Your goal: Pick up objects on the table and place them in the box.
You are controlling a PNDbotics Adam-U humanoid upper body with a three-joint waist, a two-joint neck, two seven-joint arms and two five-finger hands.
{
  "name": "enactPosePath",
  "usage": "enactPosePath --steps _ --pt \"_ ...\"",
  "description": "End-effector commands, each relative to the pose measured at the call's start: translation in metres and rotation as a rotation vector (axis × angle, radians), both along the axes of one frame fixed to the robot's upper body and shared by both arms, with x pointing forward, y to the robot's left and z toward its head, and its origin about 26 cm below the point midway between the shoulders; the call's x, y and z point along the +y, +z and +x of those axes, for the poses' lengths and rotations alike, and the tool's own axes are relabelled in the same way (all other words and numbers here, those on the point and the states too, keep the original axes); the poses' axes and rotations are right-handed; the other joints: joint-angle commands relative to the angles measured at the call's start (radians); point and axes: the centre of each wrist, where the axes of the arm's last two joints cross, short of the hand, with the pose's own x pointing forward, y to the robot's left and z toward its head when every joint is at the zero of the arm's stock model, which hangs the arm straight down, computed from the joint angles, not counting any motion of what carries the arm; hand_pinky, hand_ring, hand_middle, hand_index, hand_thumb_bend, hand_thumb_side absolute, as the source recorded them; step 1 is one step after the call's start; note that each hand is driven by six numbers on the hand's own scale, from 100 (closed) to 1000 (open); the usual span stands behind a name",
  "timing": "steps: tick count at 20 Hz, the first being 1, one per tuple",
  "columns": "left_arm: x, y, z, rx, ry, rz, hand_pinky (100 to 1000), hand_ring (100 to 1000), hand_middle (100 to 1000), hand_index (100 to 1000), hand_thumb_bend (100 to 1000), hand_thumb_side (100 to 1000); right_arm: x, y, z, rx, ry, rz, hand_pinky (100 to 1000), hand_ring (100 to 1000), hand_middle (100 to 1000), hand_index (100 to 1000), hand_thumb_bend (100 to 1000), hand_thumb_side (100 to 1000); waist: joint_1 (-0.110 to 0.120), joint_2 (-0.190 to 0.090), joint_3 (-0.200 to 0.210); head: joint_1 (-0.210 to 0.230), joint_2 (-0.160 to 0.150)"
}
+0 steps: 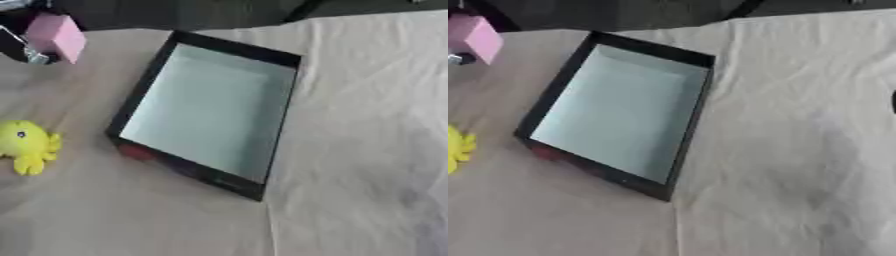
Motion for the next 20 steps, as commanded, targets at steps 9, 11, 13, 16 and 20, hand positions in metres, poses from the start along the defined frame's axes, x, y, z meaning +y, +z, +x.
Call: enactPosePath --steps 9,11,13,16,20 --pt "-0.073 0.015 0.013 0.037 -0.329 0.074 785 688 575 661 303 100 -0.018 -0.004 -0.002 0.015 -0.053 0.009 1000 942 970 891 356 368 -0.025 -0.103 0.038 -0.077 0.072" --pt "-0.094 0.010 0.016 0.035 -0.398 0.067 780 678 572 659 297 100 -0.023 -0.006 -0.002 0.024 -0.078 0.024 1000 943 972 892 352 371 -0.030 -0.118 0.056 -0.095 0.086" --pt "-0.117 0.002 0.018 0.035 -0.463 0.050 773 669 569 657 298 100 -0.028 -0.006 -0.002 0.018 -0.109 0.051 1000 943 972 893 357 441 -0.035 -0.133 0.073 -0.112 0.101" --pt "-0.144 -0.009 0.017 0.045 -0.518 0.041 772 672 573 661 310 100 -0.034 0.000 -0.002 -0.016 -0.147 0.092 1000 943 971 893 333 371 -0.043 -0.149 0.085 -0.137 0.113" --pt "-0.177 -0.016 0.016 0.040 -0.548 0.081 773 679 576 663 321 100 -0.043 0.004 -0.005 -0.039 -0.191 0.122 1000 941 969 893 321 375 -0.050 -0.169 0.096 -0.151 0.132"
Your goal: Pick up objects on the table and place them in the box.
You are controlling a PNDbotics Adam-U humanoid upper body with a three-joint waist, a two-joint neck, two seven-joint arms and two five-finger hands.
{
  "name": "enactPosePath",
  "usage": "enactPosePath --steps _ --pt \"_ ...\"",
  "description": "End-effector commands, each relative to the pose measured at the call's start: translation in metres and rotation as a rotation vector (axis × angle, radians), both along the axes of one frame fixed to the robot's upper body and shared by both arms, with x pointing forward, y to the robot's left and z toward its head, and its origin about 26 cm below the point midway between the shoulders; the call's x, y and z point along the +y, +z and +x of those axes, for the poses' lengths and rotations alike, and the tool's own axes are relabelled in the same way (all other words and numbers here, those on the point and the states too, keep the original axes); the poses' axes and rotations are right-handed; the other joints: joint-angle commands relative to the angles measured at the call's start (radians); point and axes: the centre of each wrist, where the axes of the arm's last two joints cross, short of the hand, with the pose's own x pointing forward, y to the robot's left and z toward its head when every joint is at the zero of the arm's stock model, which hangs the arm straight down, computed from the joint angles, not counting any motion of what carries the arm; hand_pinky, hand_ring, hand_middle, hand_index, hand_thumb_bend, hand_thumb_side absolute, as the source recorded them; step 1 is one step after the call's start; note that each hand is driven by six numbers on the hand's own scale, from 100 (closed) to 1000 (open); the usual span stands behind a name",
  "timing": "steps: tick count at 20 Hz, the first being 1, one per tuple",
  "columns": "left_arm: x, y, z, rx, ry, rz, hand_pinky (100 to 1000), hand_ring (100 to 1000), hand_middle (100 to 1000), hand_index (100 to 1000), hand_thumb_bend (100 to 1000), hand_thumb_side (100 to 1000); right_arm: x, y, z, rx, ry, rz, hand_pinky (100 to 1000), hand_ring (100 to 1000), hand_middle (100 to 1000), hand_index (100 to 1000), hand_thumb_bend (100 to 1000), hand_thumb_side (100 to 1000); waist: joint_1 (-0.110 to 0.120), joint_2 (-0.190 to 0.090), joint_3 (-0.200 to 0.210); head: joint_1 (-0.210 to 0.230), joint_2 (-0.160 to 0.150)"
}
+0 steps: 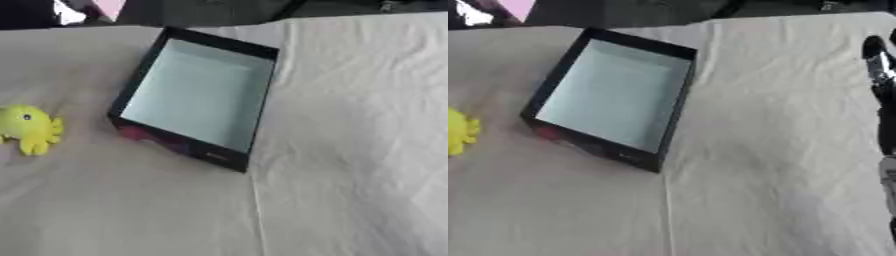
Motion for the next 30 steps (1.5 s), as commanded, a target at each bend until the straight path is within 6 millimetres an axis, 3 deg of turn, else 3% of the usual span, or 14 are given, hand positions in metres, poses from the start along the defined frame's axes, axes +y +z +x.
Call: enactPosePath --steps 1,2,3,6,10,18,30 --pt "-0.025 0.015 -0.006 -0.031 -0.114 0.206 774 681 578 663 324 100 -0.011 0.013 -0.003 -0.040 -0.043 0.001 1000 941 969 893 319 377 -0.001 -0.034 0.006 -0.007 0.017" --pt "-0.033 0.017 -0.006 -0.042 -0.120 0.215 774 681 578 662 200 100 -0.013 0.012 -0.002 -0.039 -0.055 0.012 1000 941 968 893 273 377 -0.001 -0.037 0.009 -0.007 0.017" --pt "-0.041 0.019 -0.006 -0.056 -0.131 0.222 774 680 578 662 330 100 -0.015 0.012 -0.002 -0.036 -0.065 0.022 1000 941 968 893 323 376 0.000 -0.039 0.013 -0.008 0.017" --pt "-0.060 0.023 -0.008 -0.093 -0.167 0.218 773 678 574 658 326 100 -0.018 0.008 0.002 -0.019 -0.082 0.040 1000 941 969 893 326 379 0.003 -0.044 0.020 -0.001 0.020" --pt "-0.080 0.011 -0.010 -0.087 -0.218 0.206 767 665 568 652 306 100 -0.021 0.003 0.007 0.004 -0.088 0.049 1000 941 970 893 326 384 0.005 -0.041 0.020 0.003 0.015" --pt "-0.088 -0.014 -0.012 -0.040 -0.201 0.179 755 641 551 637 296 100 -0.023 -0.003 0.012 0.020 -0.097 0.064 1000 942 970 894 322 391 0.003 -0.022 0.007 -0.014 -0.001" --pt "-0.102 -0.071 -0.013 0.085 -0.150 0.159 764 644 570 662 284 100 -0.031 0.002 0.012 -0.008 -0.122 0.067 1000 942 969 893 316 393 0.005 0.000 -0.010 -0.036 -0.008"
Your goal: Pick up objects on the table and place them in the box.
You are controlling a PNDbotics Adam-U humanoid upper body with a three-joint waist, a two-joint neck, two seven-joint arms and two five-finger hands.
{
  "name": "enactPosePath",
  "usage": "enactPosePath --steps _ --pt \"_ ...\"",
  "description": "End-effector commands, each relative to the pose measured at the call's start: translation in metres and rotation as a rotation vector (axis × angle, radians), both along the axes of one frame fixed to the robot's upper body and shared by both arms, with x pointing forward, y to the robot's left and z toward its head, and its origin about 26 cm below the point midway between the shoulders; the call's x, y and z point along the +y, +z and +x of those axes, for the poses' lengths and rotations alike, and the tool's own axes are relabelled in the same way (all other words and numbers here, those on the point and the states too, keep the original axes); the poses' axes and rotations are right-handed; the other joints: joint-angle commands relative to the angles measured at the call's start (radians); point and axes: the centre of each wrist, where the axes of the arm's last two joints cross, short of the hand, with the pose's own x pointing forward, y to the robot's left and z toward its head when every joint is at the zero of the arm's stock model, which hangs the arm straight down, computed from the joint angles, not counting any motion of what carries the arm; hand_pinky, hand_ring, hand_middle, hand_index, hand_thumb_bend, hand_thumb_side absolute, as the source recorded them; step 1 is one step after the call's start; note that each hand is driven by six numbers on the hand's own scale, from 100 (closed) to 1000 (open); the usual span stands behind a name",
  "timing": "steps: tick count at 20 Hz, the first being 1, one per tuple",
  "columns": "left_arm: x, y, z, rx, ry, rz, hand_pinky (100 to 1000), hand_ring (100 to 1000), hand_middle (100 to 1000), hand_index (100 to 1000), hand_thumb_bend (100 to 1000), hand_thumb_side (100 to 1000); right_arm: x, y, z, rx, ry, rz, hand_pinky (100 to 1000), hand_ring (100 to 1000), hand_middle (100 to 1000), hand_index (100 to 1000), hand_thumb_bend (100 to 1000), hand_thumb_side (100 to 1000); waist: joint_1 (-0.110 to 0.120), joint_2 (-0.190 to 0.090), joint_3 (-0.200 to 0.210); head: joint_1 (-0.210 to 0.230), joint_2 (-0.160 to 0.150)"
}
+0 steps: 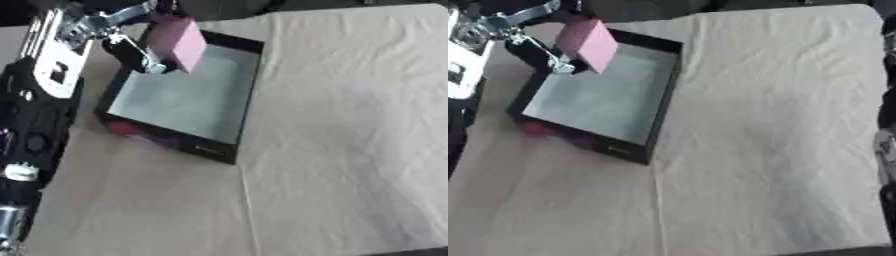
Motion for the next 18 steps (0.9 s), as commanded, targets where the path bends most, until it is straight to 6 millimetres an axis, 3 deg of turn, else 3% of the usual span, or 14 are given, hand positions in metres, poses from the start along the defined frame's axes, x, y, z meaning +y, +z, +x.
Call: enactPosePath --steps 1,2,4,5,8,9,13,18 --pt "-0.001 0.001 -0.003 0.001 -0.037 0.119 775 656 584 676 384 100 -0.006 0.013 -0.001 -0.040 -0.011 -0.022 1000 942 969 893 321 384 -0.003 -0.011 -0.003 -0.008 -0.016" --pt "-0.001 -0.004 -0.001 0.018 -0.022 0.128 778 660 594 686 285 100 -0.006 0.014 -0.001 -0.041 -0.010 -0.021 1000 942 969 893 315 393 -0.003 -0.010 -0.004 -0.008 -0.017" --pt "0.000 -0.015 0.001 0.049 0.001 0.139 791 680 624 716 310 100 -0.005 0.014 0.000 -0.045 -0.008 -0.018 1000 942 969 893 315 393 -0.003 -0.009 -0.006 -0.007 -0.018" --pt "0.001 -0.019 0.003 0.060 0.012 0.143 837 748 727 807 381 100 -0.005 0.015 0.000 -0.047 -0.007 -0.018 1000 942 969 893 314 393 -0.003 -0.008 -0.006 -0.008 -0.019" --pt "0.003 -0.025 0.006 0.073 0.029 0.158 897 813 795 877 534 164 -0.004 0.015 -0.001 -0.049 -0.005 -0.016 1000 942 969 893 313 394 -0.003 -0.005 -0.005 -0.009 -0.020" --pt "0.004 -0.025 0.006 0.071 0.033 0.159 915 826 809 889 636 263 -0.004 0.015 0.000 -0.047 -0.003 -0.016 1000 942 969 893 312 396 -0.003 -0.004 -0.004 -0.009 -0.019" --pt "0.006 -0.022 0.005 0.038 0.051 0.143 934 839 825 912 741 353 -0.003 0.012 0.000 -0.037 0.001 -0.016 1000 942 969 893 309 399 -0.004 -0.003 -0.002 -0.009 -0.018" --pt "0.009 -0.017 0.003 0.002 0.070 0.109 932 837 823 912 746 360 -0.003 0.011 -0.001 -0.031 0.002 -0.017 1000 942 969 893 309 399 -0.006 -0.005 0.001 -0.007 -0.019"
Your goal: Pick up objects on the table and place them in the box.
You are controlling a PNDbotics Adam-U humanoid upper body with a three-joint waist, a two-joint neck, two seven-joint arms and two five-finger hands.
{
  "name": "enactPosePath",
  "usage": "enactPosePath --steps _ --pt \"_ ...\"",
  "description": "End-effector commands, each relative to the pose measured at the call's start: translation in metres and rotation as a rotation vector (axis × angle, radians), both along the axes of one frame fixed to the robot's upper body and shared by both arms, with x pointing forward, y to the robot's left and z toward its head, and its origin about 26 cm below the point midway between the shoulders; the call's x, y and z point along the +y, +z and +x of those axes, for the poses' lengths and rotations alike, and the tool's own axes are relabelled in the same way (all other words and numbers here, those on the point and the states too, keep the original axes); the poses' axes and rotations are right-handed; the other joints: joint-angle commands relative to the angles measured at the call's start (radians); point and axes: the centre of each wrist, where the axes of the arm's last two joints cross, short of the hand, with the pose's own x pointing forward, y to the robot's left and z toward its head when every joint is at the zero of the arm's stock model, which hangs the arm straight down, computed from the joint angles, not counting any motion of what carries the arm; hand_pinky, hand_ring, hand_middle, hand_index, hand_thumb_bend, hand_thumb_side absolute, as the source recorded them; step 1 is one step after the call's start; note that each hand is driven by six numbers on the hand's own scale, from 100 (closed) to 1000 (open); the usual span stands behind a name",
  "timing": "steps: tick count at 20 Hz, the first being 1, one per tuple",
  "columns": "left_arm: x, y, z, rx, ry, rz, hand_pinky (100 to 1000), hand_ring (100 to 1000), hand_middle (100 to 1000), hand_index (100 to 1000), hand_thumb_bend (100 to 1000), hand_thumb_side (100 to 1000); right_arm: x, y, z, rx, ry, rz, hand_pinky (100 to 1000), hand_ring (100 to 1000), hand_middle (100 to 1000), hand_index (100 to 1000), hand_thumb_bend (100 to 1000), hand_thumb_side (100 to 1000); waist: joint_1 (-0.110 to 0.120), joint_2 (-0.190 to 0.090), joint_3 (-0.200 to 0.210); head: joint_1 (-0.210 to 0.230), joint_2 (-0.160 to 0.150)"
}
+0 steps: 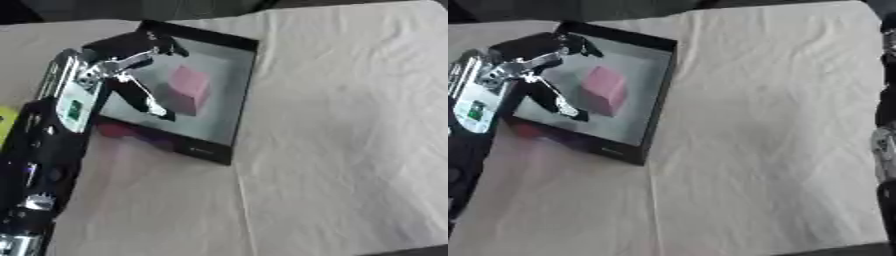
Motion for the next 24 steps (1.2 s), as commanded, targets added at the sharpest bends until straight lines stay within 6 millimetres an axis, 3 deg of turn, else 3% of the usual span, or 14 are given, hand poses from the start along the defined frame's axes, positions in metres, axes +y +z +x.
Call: enactPosePath --steps 1,5,9,17,24 --pt "0.005 0.018 -0.003 -0.055 -0.024 0.028 927 832 818 910 733 355 -0.002 0.008 -0.001 -0.023 0.001 -0.017 1000 942 969 893 308 399 -0.006 -0.017 0.001 0.000 -0.010" --pt "0.011 0.034 -0.009 -0.109 -0.026 -0.030 909 816 800 892 675 329 -0.003 0.006 -0.002 -0.013 0.000 -0.018 1000 942 969 892 308 399 -0.006 -0.024 0.007 -0.006 -0.007" --pt "0.039 0.057 -0.018 -0.172 -0.011 -0.100 898 802 786 878 633 296 -0.006 0.003 -0.006 -0.005 -0.015 -0.027 1000 942 969 892 305 398 -0.003 -0.040 0.028 -0.024 0.006" --pt "0.158 0.071 -0.054 -0.182 0.102 -0.081 898 813 804 878 634 287 -0.011 -0.002 -0.013 0.012 -0.040 -0.045 1000 943 969 892 302 402 0.005 -0.050 0.087 -0.057 0.030" --pt "0.239 0.069 -0.078 -0.074 0.228 -0.050 912 831 822 902 653 312 -0.009 -0.004 -0.013 0.020 -0.027 -0.053 1000 944 970 892 297 406 -0.002 -0.044 0.093 -0.005 0.043"
